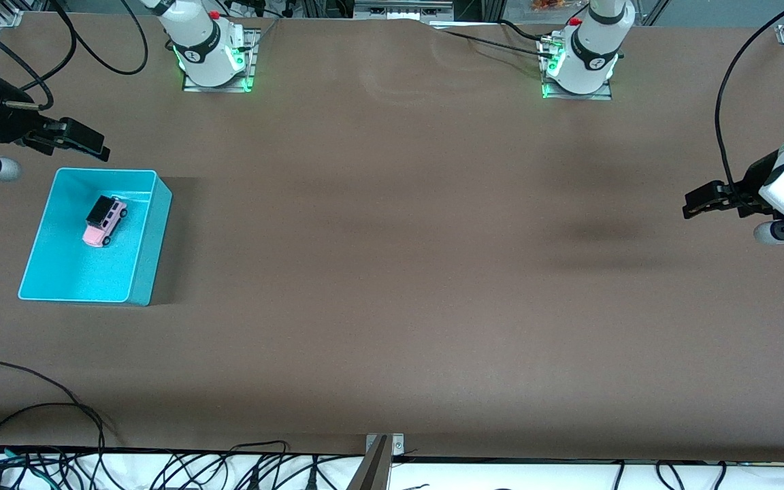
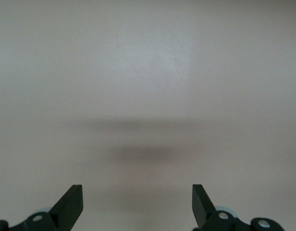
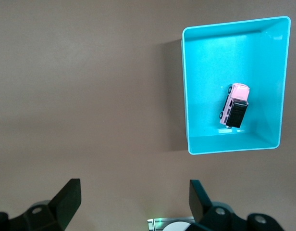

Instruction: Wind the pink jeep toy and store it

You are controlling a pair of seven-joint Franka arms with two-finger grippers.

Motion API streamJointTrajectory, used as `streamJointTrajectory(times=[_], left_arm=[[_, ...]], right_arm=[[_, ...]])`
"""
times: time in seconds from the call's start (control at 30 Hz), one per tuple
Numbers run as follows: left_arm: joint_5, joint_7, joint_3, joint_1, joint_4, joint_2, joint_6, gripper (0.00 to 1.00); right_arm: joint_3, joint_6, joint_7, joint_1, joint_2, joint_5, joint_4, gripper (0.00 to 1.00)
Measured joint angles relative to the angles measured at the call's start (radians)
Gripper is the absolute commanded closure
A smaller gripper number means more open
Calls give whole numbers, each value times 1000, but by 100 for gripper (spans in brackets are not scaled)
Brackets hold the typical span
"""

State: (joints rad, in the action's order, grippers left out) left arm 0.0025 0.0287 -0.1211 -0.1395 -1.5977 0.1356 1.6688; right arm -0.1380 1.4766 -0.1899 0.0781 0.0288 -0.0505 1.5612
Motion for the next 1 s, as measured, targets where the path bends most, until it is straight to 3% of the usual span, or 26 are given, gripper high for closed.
streamJointTrajectory(times=[1.0], left_arm=[[0,0,0,0,0,0,0,0]], right_arm=[[20,15,77,7,4,-5,-2,0]])
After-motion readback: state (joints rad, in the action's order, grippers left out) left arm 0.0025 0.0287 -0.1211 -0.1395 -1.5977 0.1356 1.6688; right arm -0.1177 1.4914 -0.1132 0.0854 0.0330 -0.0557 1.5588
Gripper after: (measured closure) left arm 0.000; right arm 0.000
